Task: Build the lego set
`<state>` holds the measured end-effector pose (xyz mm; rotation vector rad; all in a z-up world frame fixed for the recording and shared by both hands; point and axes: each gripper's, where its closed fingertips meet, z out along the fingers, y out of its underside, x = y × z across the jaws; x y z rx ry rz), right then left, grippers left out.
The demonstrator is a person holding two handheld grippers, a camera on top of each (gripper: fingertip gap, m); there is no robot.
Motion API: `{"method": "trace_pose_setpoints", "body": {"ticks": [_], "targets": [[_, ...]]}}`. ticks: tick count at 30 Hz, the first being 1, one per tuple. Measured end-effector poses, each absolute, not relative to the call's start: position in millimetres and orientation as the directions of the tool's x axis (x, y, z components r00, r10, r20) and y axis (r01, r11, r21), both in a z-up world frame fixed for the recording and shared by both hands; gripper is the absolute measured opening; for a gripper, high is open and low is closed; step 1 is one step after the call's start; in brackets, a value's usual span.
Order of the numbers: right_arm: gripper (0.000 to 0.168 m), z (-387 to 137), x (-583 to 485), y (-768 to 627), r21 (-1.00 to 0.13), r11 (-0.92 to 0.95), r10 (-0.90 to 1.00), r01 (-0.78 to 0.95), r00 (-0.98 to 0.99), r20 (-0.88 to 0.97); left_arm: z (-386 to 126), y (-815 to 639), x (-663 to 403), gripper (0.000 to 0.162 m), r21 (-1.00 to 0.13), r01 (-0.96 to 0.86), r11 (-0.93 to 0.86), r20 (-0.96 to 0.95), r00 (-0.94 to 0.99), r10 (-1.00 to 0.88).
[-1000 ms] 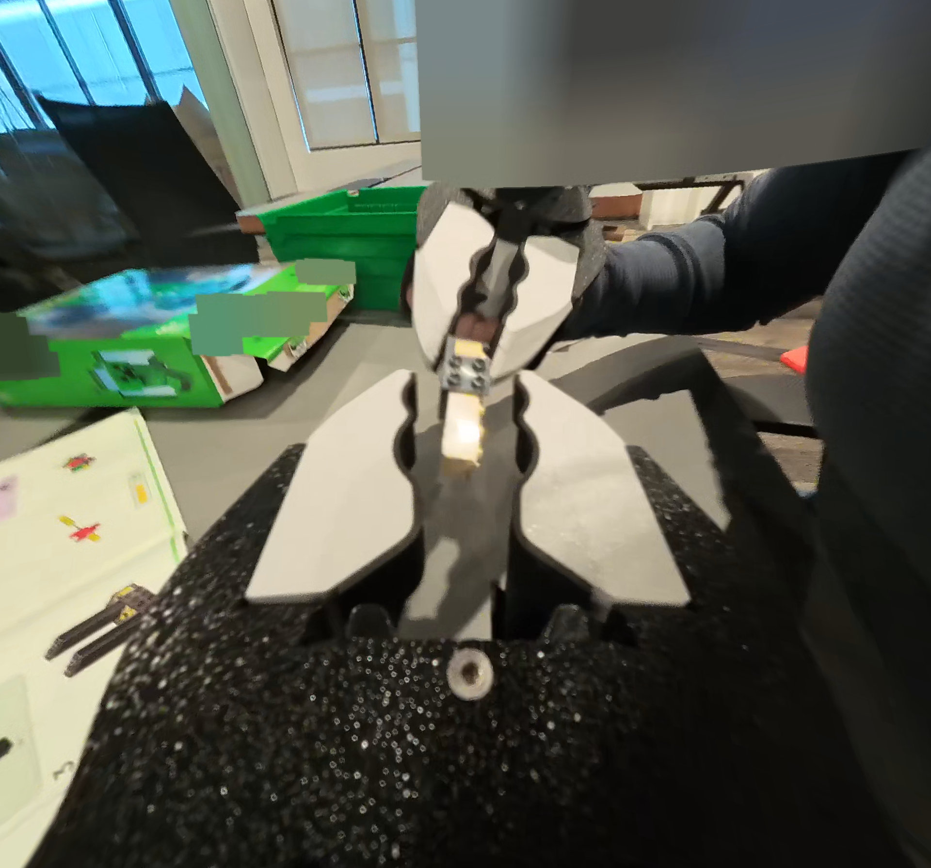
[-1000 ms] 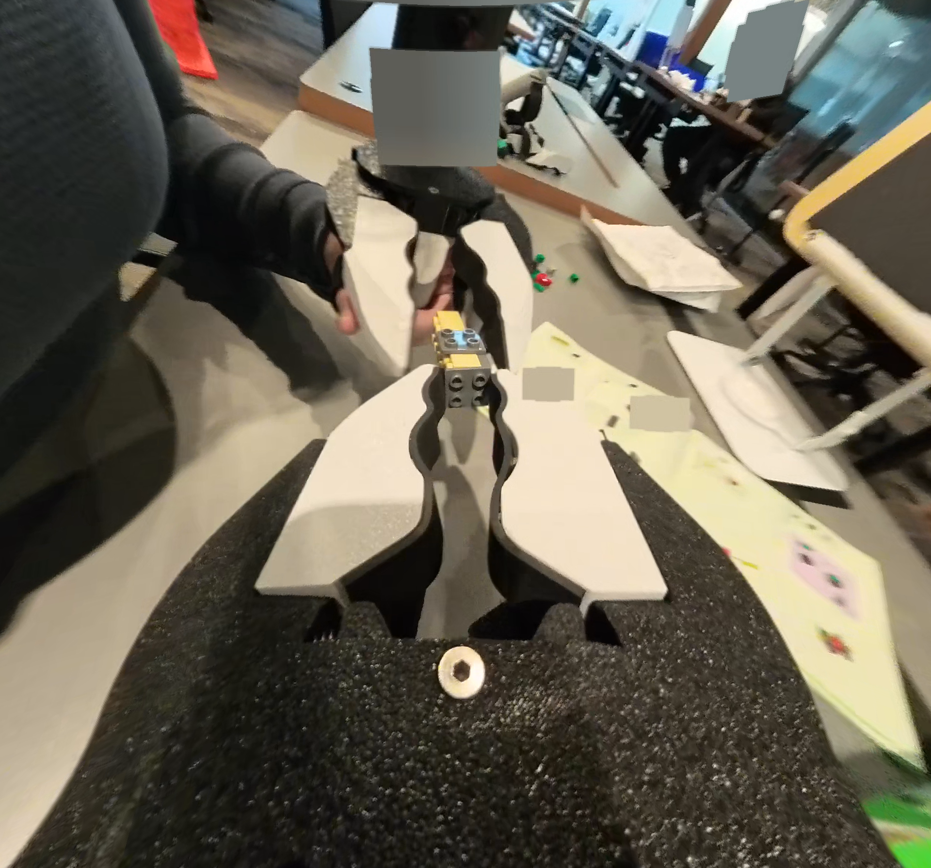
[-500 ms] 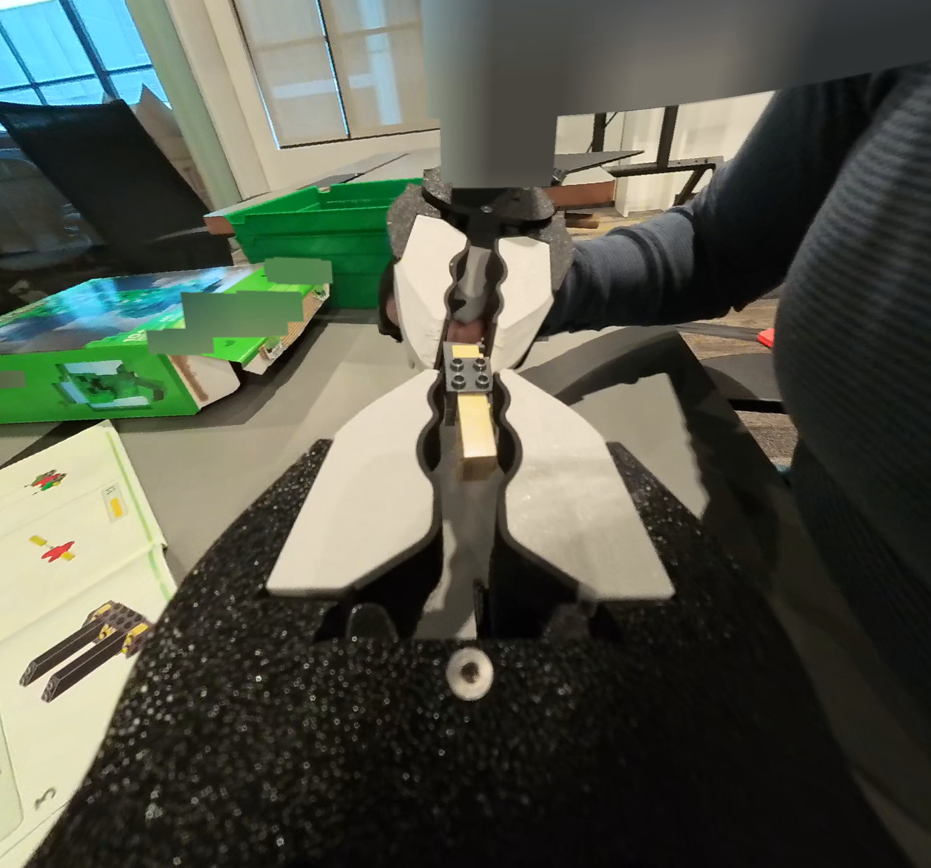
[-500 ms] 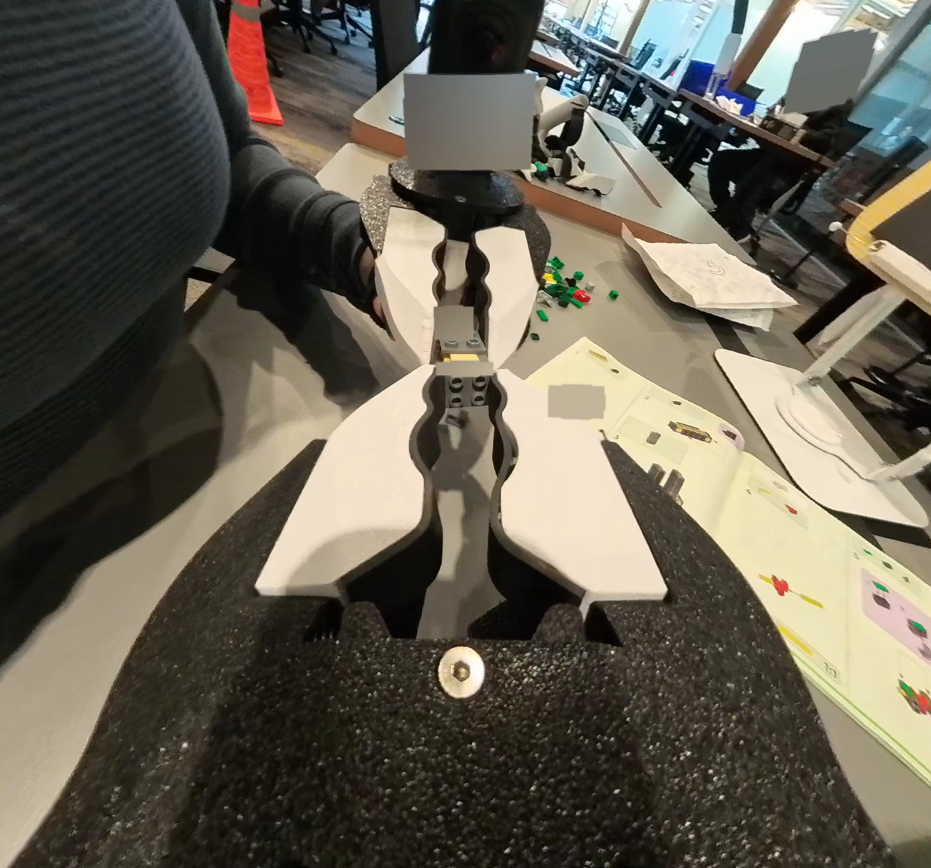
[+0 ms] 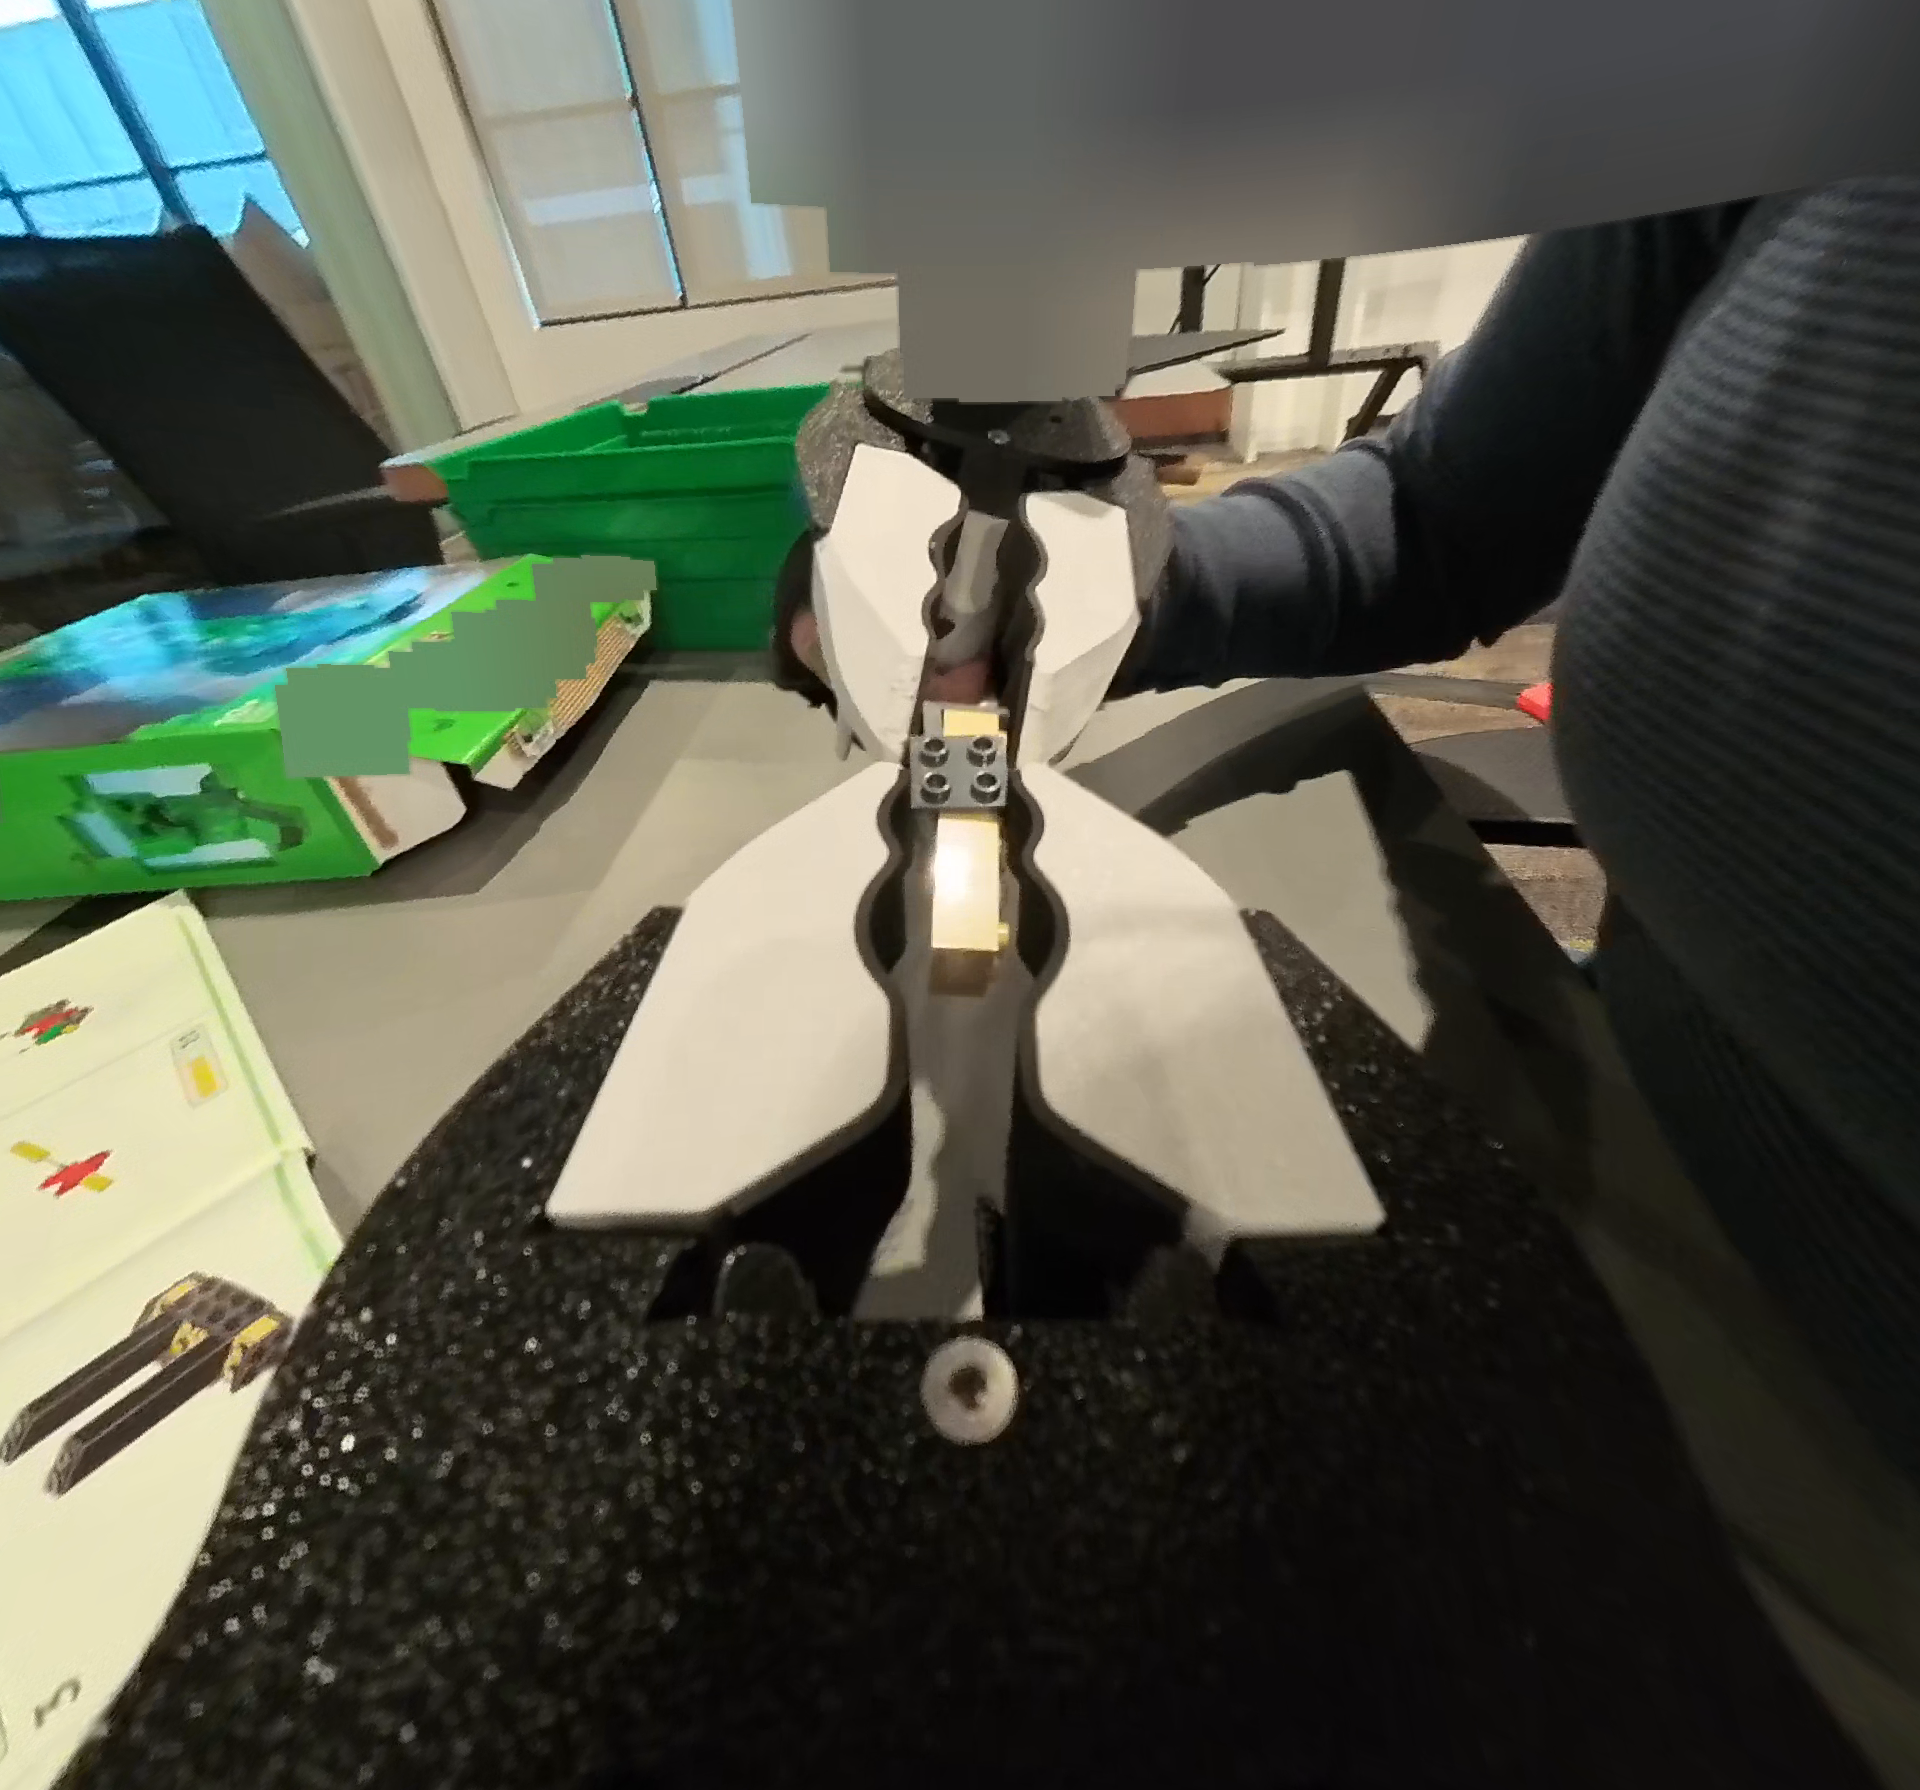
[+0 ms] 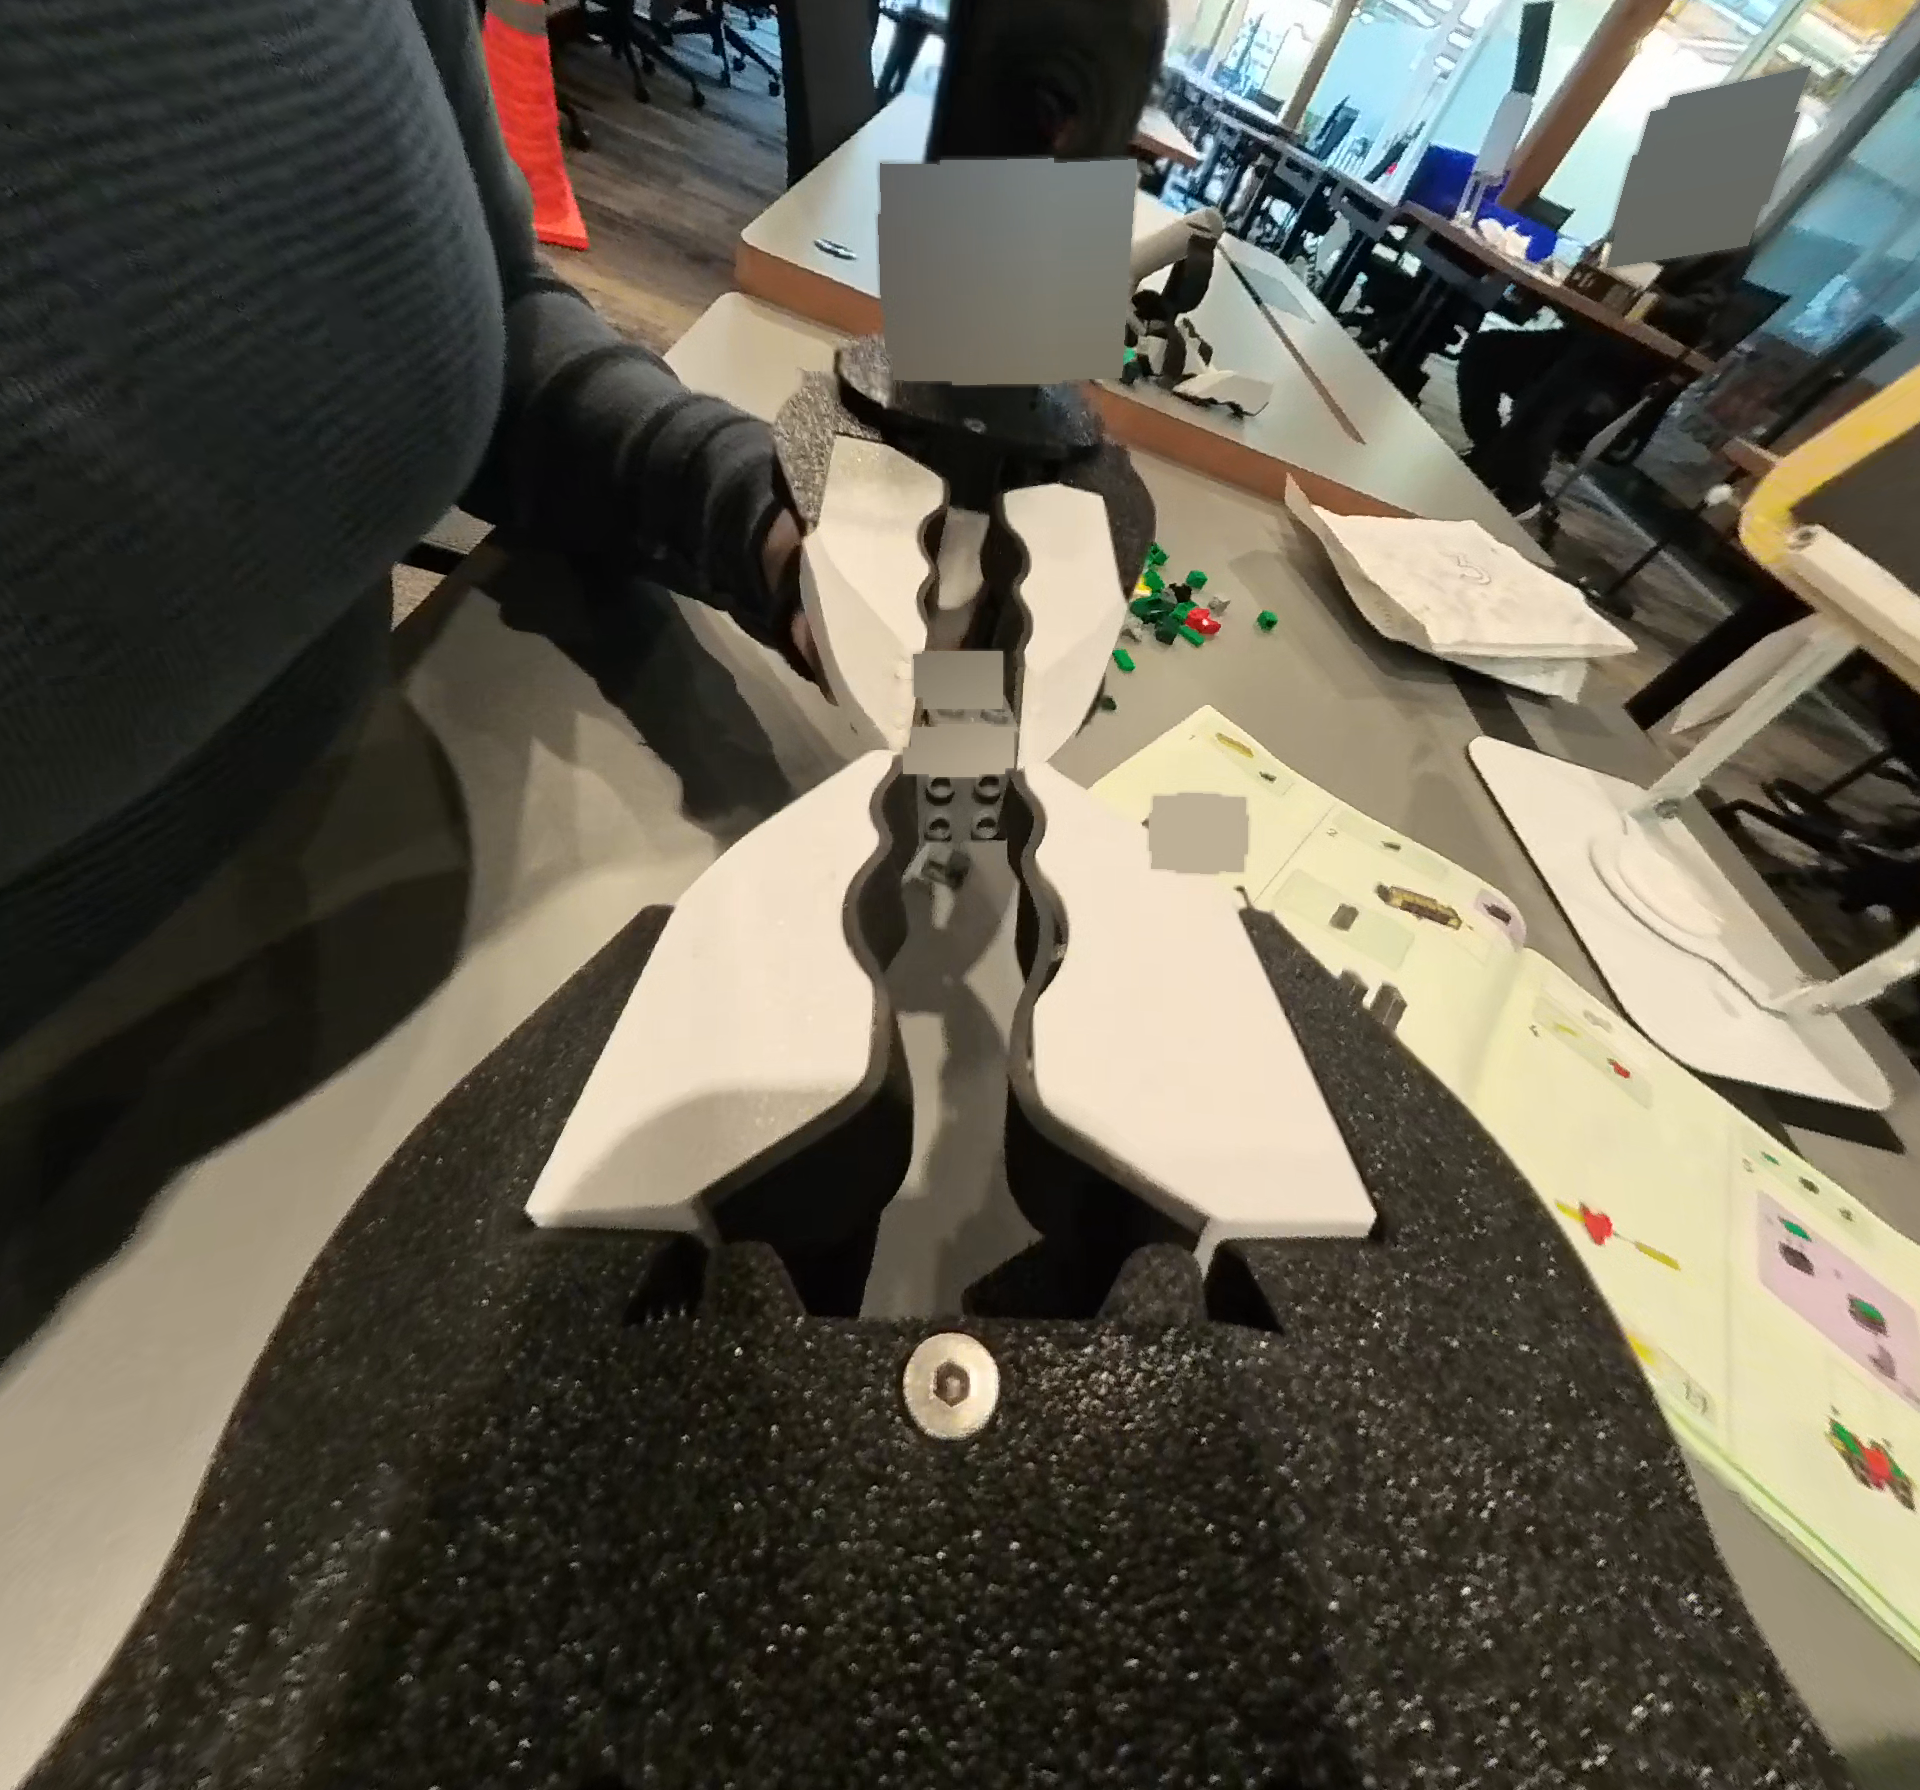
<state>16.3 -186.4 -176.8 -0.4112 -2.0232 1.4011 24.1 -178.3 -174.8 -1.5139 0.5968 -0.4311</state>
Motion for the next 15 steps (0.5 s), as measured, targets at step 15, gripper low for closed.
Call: {"method": "trace_pose_setpoints", "body": {"ticks": [15], "targets": [[0.016,-176.4,17.3,-193.9,-0.936,0.341,0.617,-0.087,-0.73,0.293,-174.9,-186.4,26.2,0.016,-0.973,-0.185,0.138,-0.231,0.756,-0.612]]}}
